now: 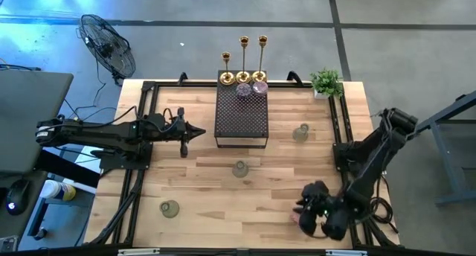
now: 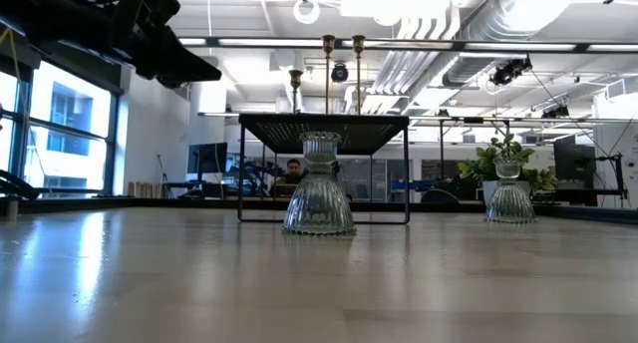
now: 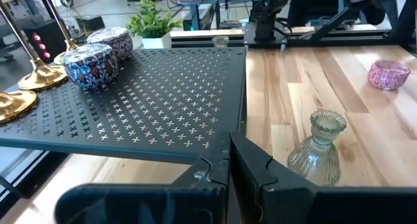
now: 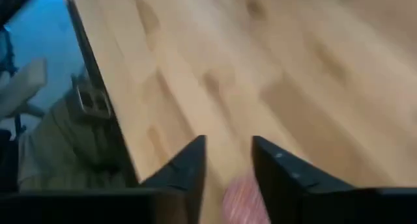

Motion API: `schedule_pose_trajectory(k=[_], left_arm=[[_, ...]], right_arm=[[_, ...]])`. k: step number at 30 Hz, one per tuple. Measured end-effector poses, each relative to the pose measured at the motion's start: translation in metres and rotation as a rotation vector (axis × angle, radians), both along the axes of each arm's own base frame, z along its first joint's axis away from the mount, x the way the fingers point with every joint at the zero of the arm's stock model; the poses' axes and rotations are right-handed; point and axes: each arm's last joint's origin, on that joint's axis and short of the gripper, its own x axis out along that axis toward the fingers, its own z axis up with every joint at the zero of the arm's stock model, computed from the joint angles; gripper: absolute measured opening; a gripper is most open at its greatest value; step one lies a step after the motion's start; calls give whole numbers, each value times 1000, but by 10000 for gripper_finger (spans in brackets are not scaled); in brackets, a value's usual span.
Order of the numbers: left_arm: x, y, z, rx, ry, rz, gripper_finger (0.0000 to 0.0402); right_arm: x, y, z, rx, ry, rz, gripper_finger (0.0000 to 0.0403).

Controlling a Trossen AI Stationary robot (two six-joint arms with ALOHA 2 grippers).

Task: Pick & Place candle stick holders
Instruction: Put the pink scented candle on the shelf

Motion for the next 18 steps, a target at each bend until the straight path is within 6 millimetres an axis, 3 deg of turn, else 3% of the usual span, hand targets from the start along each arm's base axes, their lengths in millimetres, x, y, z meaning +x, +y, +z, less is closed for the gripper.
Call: schedule_pose_trajectory(k=[5, 10, 18], left_arm=[[0, 0, -1, -4, 13, 0, 1], [0, 0, -2, -28, 17, -1, 1], [0, 0, -2, -28, 13, -1, 1]], right_arm=[[5, 21, -8, 61, 224, -25, 226], [8, 29, -16, -38, 384, -77, 303], [16, 35, -28, -45, 399, -61, 356]])
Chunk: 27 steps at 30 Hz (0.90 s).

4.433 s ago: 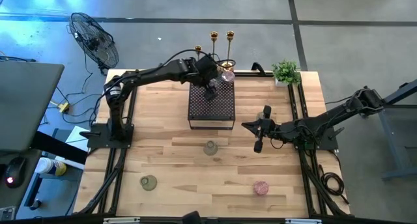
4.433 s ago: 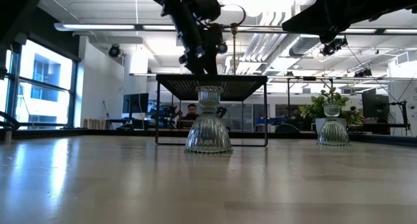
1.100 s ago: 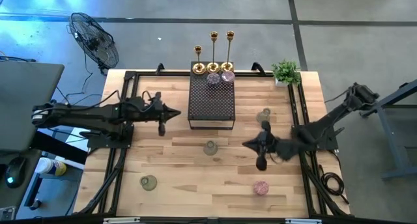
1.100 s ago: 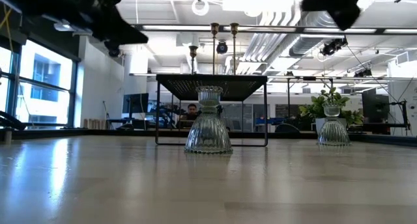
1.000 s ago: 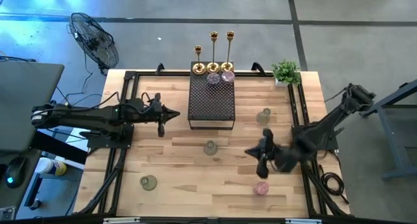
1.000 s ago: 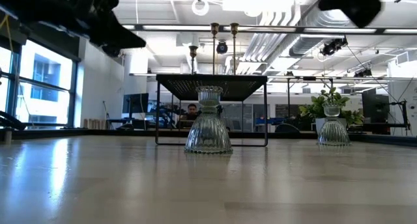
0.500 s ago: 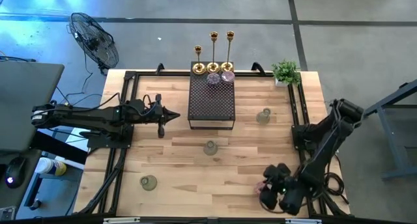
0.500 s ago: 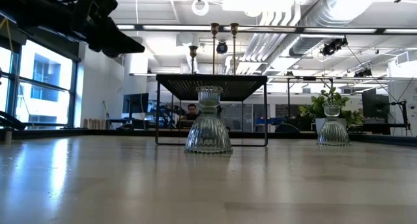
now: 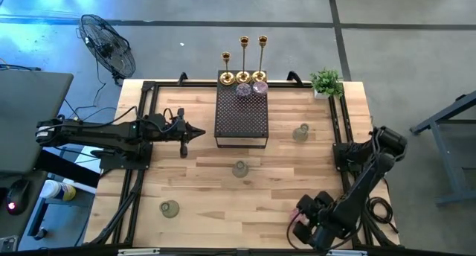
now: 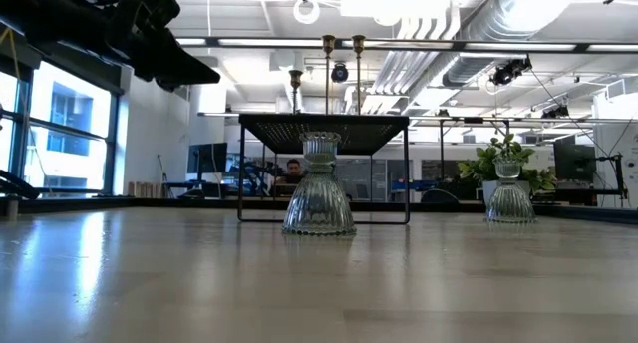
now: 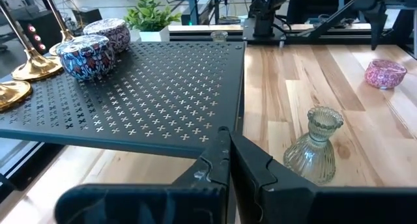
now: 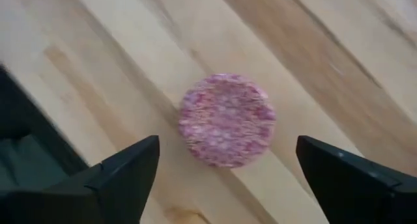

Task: Pick & Place candle stick holders
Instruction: Put the pink scented candle on the shelf

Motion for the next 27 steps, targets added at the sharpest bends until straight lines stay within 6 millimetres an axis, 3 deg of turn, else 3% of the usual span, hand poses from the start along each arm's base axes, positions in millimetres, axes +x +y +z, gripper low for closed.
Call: schedule_pose_trajectory(k=[13, 27], left_arm=[[0, 0, 0, -29, -1, 6, 1], [1, 0, -1, -31, 4, 7, 1]], right_arm=[[15, 5, -23, -71, -1, 99, 360], [17, 7, -42, -108, 83, 170, 360]])
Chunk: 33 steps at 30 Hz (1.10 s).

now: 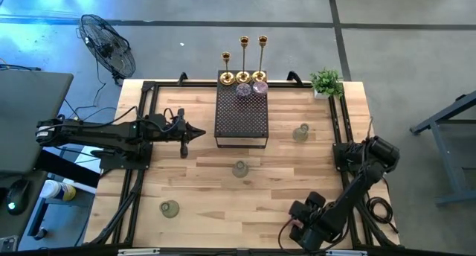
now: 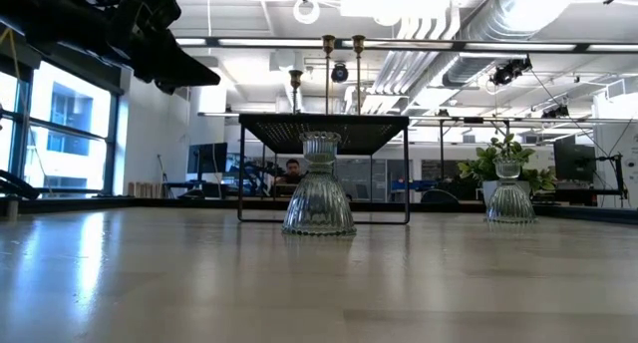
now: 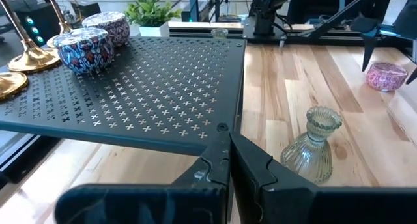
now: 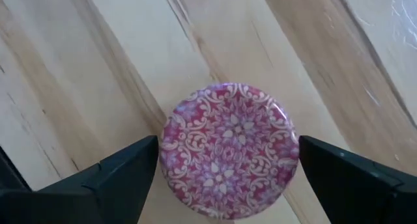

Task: Pick & Place candle stick holders
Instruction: Put the pink scented candle on the shelf

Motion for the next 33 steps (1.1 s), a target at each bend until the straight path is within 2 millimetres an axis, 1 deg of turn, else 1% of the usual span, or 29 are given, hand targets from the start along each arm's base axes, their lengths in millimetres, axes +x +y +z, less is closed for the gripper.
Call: schedule_pose_trajectory(k=[5, 9, 12, 15, 20, 22, 25, 30, 31, 33], left_arm=[[0, 0, 0, 0, 1, 1, 1], [0, 0, 0, 0, 2, 1, 1], [0, 0, 0, 1, 1, 1, 1], [0, 0, 0, 1, 1, 1, 1], [0, 0, -1, 4, 14, 3, 1], [-1, 1, -2, 7, 27, 22, 1], [-1, 2, -4, 11, 32, 56, 1], [-5, 2, -22, -3, 26, 89, 1], [-5, 2, -24, -3, 22, 91, 1], [-6, 2, -28, -3, 27, 91, 1]], right_arm=[[2, -4, -4, -5, 6, 3, 349], [0, -5, -10, 31, 39, 12, 323], [0, -5, -11, 44, 54, 15, 303], [1, -3, -9, 50, 57, 40, 290], [13, -2, 2, 81, 54, 76, 285], [22, -3, 10, 91, 49, 97, 285], [46, -10, 29, 96, 27, 149, 284], [98, -42, 60, 80, -68, 258, 283], [109, -48, 63, 64, -92, 290, 283], [132, -61, 63, 29, -108, 353, 283]])
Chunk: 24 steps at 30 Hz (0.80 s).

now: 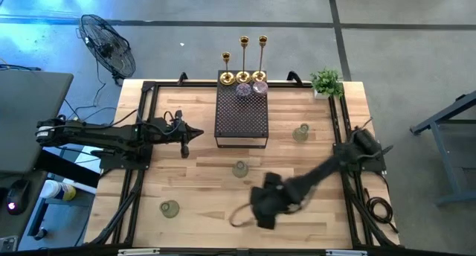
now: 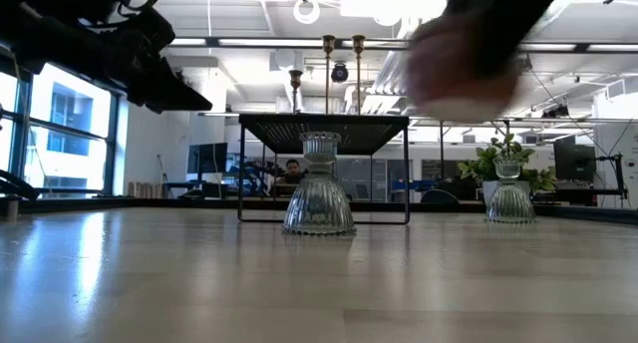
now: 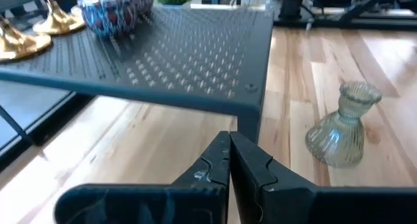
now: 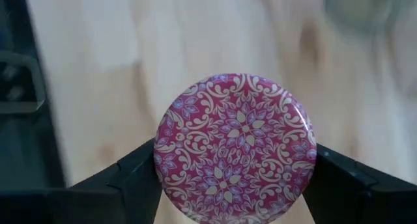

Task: Pick & Place candle stick holders
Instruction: Put the pink scented candle on the shelf

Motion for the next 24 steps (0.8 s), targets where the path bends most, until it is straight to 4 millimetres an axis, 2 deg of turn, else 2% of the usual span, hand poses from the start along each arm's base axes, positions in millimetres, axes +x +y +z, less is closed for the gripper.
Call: schedule_pose_trajectory(k=[3, 7, 12, 17, 24], left_arm=[[0, 0, 0, -2, -4, 1, 1], [0, 0, 0, -2, -1, 6, 1], [-1, 1, -1, 3, 12, 27, 1], [-1, 1, -2, 3, 23, 32, 1], [-2, 1, -5, 7, 51, 52, 1]], right_arm=[[35, -15, -8, -45, -11, 81, 283], [80, -24, -16, -61, -40, 196, 282], [117, -31, -27, -110, -37, 338, 283], [137, -44, -35, -140, -46, 463, 283], [144, -69, -44, -159, -41, 535, 283]])
